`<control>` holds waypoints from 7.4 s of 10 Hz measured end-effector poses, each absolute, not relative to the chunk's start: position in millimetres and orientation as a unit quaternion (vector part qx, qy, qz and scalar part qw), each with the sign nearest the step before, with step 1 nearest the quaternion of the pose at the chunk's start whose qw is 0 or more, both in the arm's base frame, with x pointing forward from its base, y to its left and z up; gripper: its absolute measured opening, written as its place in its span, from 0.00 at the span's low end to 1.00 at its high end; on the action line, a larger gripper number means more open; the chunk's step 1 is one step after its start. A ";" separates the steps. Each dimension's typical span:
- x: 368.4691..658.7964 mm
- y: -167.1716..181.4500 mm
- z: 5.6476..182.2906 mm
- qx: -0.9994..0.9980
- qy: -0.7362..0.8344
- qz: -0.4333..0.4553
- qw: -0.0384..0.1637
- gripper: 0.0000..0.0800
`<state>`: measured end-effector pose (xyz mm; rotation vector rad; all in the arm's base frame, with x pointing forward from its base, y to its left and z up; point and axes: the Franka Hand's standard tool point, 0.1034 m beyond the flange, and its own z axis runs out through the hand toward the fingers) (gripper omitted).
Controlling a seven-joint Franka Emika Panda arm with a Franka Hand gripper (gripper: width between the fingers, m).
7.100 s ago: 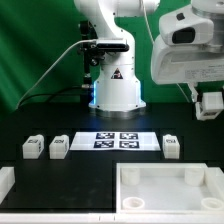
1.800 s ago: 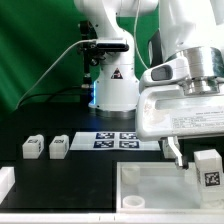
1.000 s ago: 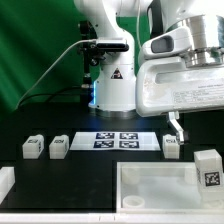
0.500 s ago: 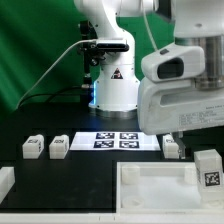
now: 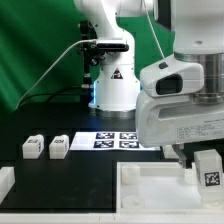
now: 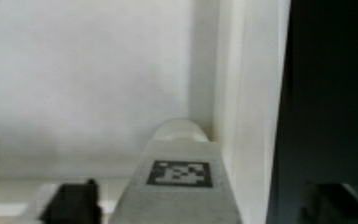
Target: Assemble one leg
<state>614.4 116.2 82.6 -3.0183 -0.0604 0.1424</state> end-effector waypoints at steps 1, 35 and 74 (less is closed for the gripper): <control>614.4 116.1 82.6 -0.997 -0.020 0.047 0.060 0.51; 633.7 121.4 86.1 -0.943 0.329 0.015 0.038 0.37; 631.5 119.0 81.8 -0.604 0.788 0.053 0.105 0.74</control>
Offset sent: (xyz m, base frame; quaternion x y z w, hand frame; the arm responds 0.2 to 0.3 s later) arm 0.0000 0.0000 0.0000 0.0000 0.0000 0.0899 0.9960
